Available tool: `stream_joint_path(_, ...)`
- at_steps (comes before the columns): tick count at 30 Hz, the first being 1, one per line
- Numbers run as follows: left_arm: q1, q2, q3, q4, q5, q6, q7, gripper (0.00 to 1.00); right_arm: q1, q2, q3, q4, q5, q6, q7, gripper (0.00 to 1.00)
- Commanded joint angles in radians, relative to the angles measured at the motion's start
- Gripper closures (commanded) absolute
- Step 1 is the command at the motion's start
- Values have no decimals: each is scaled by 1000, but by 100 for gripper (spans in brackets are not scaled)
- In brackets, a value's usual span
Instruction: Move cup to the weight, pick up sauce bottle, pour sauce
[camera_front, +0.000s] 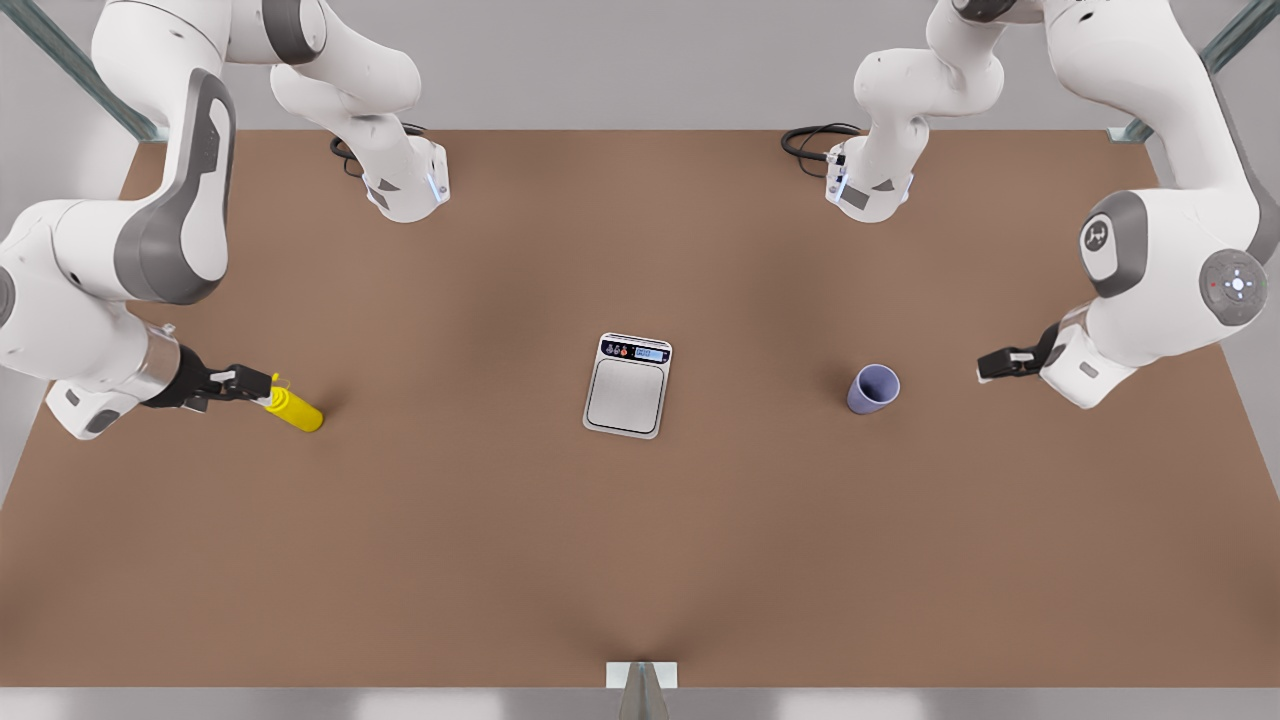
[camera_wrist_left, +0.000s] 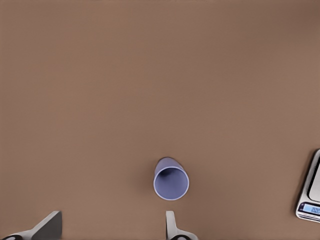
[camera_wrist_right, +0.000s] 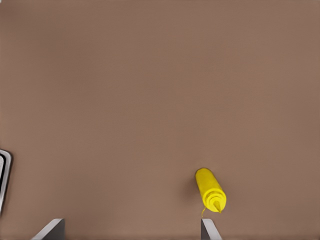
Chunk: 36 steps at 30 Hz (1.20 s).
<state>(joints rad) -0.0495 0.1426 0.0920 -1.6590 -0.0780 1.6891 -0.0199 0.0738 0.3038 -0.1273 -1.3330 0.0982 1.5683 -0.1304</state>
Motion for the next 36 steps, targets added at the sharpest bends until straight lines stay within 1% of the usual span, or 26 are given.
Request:
stream_joint_path(1,-1,2,0,-1,0,0,0,0,0,0,0,0,0,-1,0,0)
stream_joint_path(4,-1,21,0,-2,0,9,-2,0,0,1,0,-5,-3,9,-9,0)
stream_joint_path(5,-1,22,0,-24,0,17,-2,0,-2,6,0,-5,-6,9,-12,0)
stream_joint_path(6,-4,-1,0,-97,0,90,-2,0,-2,6,0,-5,-8,9,-12,0)
stream_joint_path(7,-7,0,0,-125,0,116,-6,0,-2,6,0,-6,-8,9,-12,0)
stream_joint_path(9,-21,25,0,-130,1,123,-8,0,-2,8,0,-15,-9,13,-17,0)
stream_joint_path(10,-39,34,0,-145,1,136,-9,0,-9,8,0,-25,-9,19,-102,0)
stream_joint_path(11,-41,17,0,-209,1,204,-11,0,-17,14,0,-26,-8,30,-216,0)
stream_joint_path(13,-56,17,0,-240,1,219,-9,0,-42,11,-2,-58,-5,52,-356,0)
stream_joint_path(15,-62,-3,0,-361,1,359,-11,0,-101,12,-2,-97,6,111,-669,0)
stream_joint_path(16,-62,3,0,-384,1,368,-11,0,-132,12,0,-109,18,111,-735,0)
stream_joint_path(19,-76,-11,0,-481,0,465,-12,0,-275,14,-2,-215,144,191,-1187,0)
stream_joint_path(20,-79,-14,0,-512,0,497,-11,0,-305,17,-2,-238,182,208,-1287,0)
stream_joint_path(21,-81,-18,0,-535,0,526,-11,0,-347,37,-2,-278,279,234,-1443,0)
stream_joint_path(23,-85,-20,0,-561,0,553,-40,1,-423,77,-2,-311,399,231,-1679,0)
stream_joint_path(25,-102,-15,0,-607,0,616,-43,7,-503,139,-2,-324,492,220,-1882,0)
stream_joint_path(27,-105,9,0,-607,0,616,-78,19,-552,205,-2,-324,555,187,-1989,0)
stream_joint_path(29,-124,22,0,-622,0,647,-115,29,-591,273,-2,-324,607,121,-2075,0)
stream_joint_path(30,-124,22,0,-636,0,673,-115,32,-600,293,-2,-324,611,104,-2092,0)
stream_joint_path(33,-125,25,2,-663,0,693,-117,33,-647,389,-2,-316,653,47,-2174,0)
stream_joint_path(36,-125,26,0,-680,0,718,-117,33,-652,406,-2,-316,672,52,-2227,0)
